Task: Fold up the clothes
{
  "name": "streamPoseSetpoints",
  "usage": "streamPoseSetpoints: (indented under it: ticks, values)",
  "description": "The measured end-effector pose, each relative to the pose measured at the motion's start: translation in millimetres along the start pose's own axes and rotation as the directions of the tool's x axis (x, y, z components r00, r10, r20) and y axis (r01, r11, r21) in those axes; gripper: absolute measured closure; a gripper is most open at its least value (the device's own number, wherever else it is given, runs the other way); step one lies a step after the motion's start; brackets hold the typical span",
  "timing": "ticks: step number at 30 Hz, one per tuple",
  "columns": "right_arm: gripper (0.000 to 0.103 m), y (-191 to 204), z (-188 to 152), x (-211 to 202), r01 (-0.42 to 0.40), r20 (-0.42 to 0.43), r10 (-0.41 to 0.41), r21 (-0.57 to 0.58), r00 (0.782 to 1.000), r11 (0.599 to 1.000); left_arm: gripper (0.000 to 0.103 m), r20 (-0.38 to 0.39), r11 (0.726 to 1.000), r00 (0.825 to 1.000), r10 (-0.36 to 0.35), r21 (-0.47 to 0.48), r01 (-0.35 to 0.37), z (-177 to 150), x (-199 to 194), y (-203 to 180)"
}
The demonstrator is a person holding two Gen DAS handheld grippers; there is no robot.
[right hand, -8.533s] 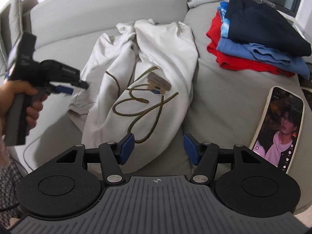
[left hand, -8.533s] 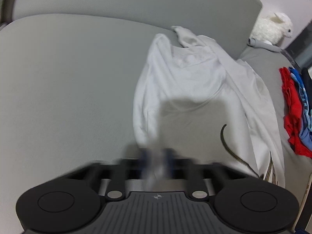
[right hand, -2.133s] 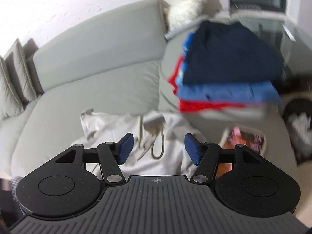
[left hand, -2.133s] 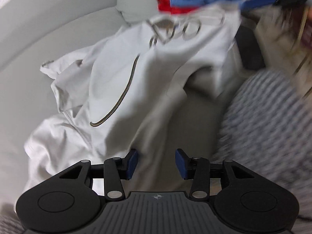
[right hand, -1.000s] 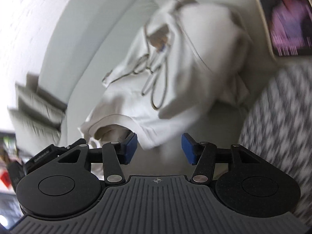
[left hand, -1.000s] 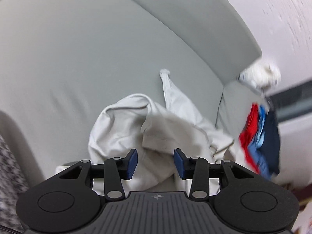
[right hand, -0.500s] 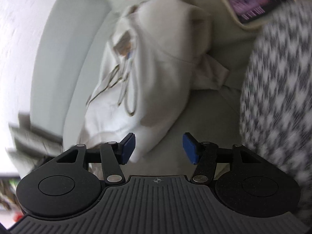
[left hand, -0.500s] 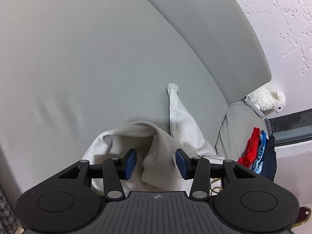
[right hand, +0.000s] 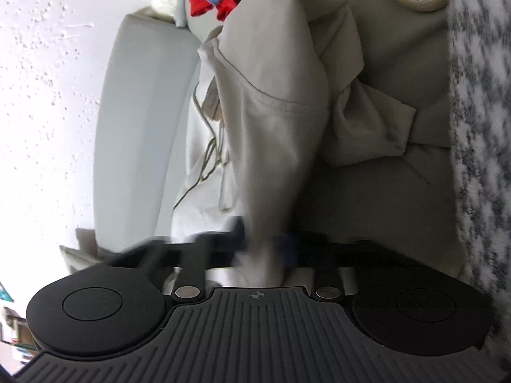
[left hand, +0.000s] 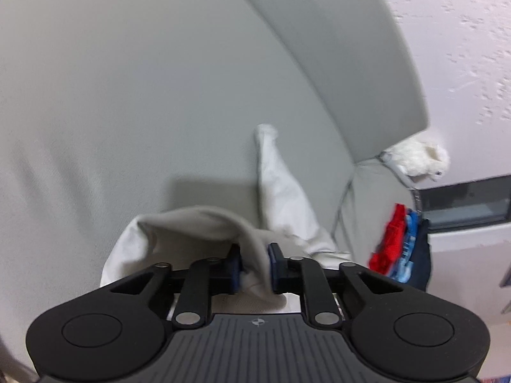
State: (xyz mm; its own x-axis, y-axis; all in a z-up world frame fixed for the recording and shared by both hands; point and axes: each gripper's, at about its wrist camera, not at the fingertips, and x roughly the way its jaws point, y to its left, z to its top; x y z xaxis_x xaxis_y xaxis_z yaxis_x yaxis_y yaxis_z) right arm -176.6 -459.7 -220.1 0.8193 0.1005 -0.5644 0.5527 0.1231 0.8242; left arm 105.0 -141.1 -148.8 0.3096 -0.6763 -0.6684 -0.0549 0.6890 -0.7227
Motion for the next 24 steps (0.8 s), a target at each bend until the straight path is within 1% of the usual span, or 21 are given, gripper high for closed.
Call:
streamPoseSetpoints:
  ticks: [2,3,4,6,8,10,12,14,17,20,22,23,24]
  values:
    - [0.098,18.1,4.8,-17.0,-0.010,0.010,0.010,-0.069,1.000,0.998,0.092,0.002,1.000,1.000,-0.016,0.003,0.016,-1.0,-7.7,-4.2]
    - [0.100,25.9,6.6,-24.0,-0.016,0.017,0.017,-0.097,1.000,0.995,0.086,-0.012,1.000,1.000,-0.025,-0.015,0.025,-3.8,-9.2,-4.5]
    - [0.100,36.1,9.4,-33.6,-0.031,0.029,0.034,-0.119,0.999,0.992,0.076,-0.025,0.999,0.999,-0.035,-0.033,0.034,-6.6,-10.7,-4.8]
    - [0.100,66.9,18.0,-62.2,-0.074,0.063,0.086,-0.180,0.994,0.981,0.061,-0.055,0.997,0.997,-0.051,-0.062,0.048,-18.4,-10.0,-6.3]
    - [0.101,95.0,24.7,-87.7,-0.092,0.094,0.120,-0.263,0.988,0.960,0.056,-0.077,0.996,0.995,-0.061,-0.076,0.055,-30.2,-6.2,-8.2]
    - [0.101,114.3,29.9,-108.7,-0.075,0.126,0.123,-0.331,0.984,0.941,0.050,-0.108,0.994,0.992,-0.070,-0.095,0.060,-50.2,0.0,-11.4]
    - [0.100,126.6,36.8,-130.5,-0.043,0.163,0.111,-0.375,0.980,0.926,0.048,-0.139,0.992,0.987,-0.079,-0.110,0.064,-70.6,6.2,-14.4]
    - [0.100,129.2,44.0,-145.3,-0.004,0.189,0.086,-0.395,0.978,0.919,0.048,-0.164,0.994,0.984,-0.070,-0.093,0.055,-86.2,12.3,-17.7]
    - [0.100,130.9,56.5,-153.5,0.035,0.202,0.045,-0.375,0.978,0.926,0.048,-0.197,0.997,0.979,-0.046,-0.067,0.033,-112.2,24.2,-20.0]
    - [0.100,120.0,63.0,-155.0,0.044,0.197,0.023,-0.330,0.980,0.943,0.047,-0.211,0.995,0.975,-0.064,-0.091,0.046,-127.3,32.0,-17.4]
    - [0.100,104.2,63.6,-160.0,0.033,0.187,0.027,-0.309,0.982,0.951,0.047,-0.209,0.992,0.974,-0.090,-0.111,0.067,-135.4,38.6,-14.8]
    - [0.100,100.1,63.5,-162.3,0.029,0.183,0.028,-0.303,0.983,0.953,0.047,-0.208,0.990,0.973,-0.102,-0.121,0.078,-139.4,41.9,-13.5]
    - [0.100,99.7,63.8,-163.6,0.027,0.181,0.029,-0.302,0.983,0.953,0.051,-0.205,0.988,0.972,-0.115,-0.127,0.090,-142.1,43.8,-12.8]
